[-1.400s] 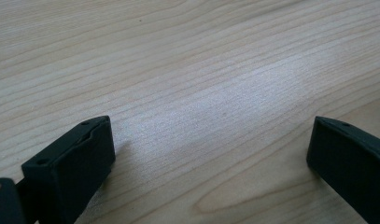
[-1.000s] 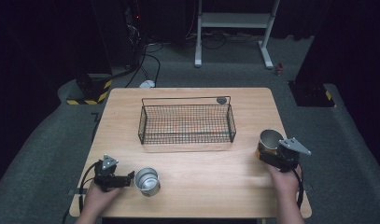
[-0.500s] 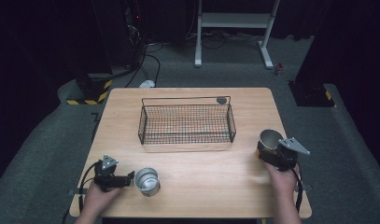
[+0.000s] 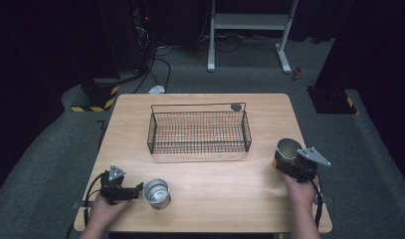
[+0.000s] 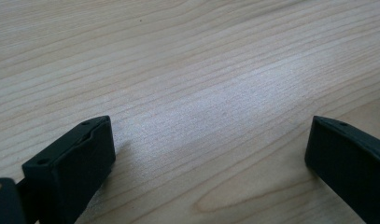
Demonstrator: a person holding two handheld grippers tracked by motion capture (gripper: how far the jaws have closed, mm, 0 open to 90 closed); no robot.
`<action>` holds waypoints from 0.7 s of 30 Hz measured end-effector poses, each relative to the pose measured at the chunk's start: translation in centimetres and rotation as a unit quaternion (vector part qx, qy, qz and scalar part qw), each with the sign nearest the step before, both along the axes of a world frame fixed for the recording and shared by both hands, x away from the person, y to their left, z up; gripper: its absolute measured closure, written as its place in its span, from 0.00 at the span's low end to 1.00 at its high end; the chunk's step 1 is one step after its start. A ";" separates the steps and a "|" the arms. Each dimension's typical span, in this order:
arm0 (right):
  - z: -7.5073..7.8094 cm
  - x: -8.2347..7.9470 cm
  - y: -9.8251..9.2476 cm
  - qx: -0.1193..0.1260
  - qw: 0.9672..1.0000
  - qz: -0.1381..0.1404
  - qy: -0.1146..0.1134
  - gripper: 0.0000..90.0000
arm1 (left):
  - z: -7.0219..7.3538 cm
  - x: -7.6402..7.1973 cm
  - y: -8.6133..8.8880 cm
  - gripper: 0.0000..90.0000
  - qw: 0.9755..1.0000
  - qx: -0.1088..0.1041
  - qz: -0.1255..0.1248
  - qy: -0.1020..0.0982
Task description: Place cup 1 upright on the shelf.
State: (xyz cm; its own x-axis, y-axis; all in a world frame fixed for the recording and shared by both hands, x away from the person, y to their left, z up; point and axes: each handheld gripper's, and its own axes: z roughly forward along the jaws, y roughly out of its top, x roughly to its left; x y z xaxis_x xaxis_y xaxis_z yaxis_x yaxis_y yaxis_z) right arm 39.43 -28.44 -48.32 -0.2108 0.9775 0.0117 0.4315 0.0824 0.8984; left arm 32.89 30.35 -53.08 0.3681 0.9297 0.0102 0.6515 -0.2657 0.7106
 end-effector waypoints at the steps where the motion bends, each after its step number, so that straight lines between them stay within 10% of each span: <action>1: 0.0 0.0 0.0 -0.001 1.000 0.000 0.001 0.15 | 0.0 0.0 0.0 0.02 1.000 0.000 0.000 0.000; 21: 0.8 -1.8 1.3 -0.012 1.000 0.002 -0.018 0.15 | 0.0 0.0 0.0 0.02 1.000 0.000 0.000 0.000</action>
